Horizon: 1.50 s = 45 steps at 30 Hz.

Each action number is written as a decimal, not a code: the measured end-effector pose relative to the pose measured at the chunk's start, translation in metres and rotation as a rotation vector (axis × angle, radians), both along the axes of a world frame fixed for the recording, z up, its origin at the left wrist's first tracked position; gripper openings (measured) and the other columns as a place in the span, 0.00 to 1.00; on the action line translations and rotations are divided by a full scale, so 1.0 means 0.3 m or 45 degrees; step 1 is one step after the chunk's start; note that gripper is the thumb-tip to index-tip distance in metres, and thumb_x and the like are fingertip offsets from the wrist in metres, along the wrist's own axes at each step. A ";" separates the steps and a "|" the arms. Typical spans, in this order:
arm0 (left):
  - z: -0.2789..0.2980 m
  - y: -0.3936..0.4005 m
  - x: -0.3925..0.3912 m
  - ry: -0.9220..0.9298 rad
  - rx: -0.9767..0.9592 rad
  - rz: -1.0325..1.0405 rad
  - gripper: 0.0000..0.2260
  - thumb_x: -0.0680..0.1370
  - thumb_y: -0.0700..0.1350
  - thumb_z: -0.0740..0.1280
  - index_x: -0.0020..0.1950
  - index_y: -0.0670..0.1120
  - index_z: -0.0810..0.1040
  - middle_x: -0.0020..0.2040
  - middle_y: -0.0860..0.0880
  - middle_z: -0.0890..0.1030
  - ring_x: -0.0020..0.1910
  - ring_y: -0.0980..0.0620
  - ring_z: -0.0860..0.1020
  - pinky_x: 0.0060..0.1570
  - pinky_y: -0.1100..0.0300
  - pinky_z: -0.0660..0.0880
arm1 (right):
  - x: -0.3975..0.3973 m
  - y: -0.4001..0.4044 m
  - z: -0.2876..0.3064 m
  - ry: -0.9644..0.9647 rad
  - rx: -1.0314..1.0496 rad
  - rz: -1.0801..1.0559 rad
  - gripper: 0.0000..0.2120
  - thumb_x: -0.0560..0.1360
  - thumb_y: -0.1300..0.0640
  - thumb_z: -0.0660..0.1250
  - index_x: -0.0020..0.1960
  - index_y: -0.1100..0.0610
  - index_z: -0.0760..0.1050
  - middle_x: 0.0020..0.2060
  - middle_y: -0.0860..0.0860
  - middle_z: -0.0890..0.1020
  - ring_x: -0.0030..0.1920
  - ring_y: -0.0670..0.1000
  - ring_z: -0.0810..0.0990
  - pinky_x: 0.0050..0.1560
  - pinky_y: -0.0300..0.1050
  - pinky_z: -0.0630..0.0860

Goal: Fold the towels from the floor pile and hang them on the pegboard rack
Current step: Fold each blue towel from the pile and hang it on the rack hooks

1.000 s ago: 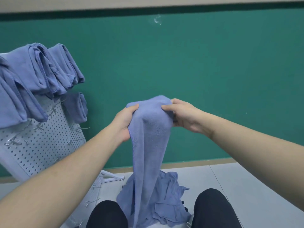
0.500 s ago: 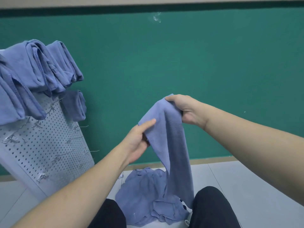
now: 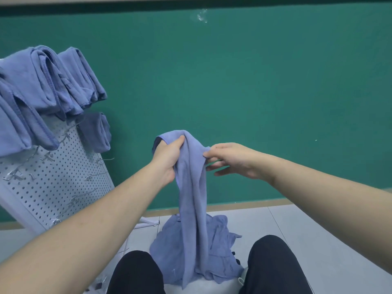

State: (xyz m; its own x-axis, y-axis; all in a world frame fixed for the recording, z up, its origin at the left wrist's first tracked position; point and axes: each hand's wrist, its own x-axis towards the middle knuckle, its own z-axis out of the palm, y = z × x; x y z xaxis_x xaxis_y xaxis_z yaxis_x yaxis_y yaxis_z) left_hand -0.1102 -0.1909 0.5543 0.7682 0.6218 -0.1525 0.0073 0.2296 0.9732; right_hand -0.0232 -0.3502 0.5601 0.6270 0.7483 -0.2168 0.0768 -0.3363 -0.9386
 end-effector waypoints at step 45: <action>-0.054 -0.006 -0.068 -0.052 -0.076 0.017 0.06 0.82 0.50 0.67 0.53 0.47 0.78 0.46 0.49 0.87 0.41 0.56 0.85 0.43 0.58 0.80 | -0.009 0.003 -0.025 0.210 -0.044 0.038 0.13 0.79 0.52 0.68 0.62 0.55 0.79 0.57 0.50 0.85 0.57 0.50 0.83 0.63 0.49 0.78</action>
State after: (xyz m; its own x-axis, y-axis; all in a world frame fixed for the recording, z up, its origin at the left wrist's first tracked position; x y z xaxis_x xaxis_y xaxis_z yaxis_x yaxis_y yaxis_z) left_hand -0.1305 -0.1927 0.5381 0.7660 0.6230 -0.1586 -0.0353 0.2871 0.9573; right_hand -0.0260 -0.3492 0.5527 0.5585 0.7561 -0.3411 -0.0668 -0.3689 -0.9271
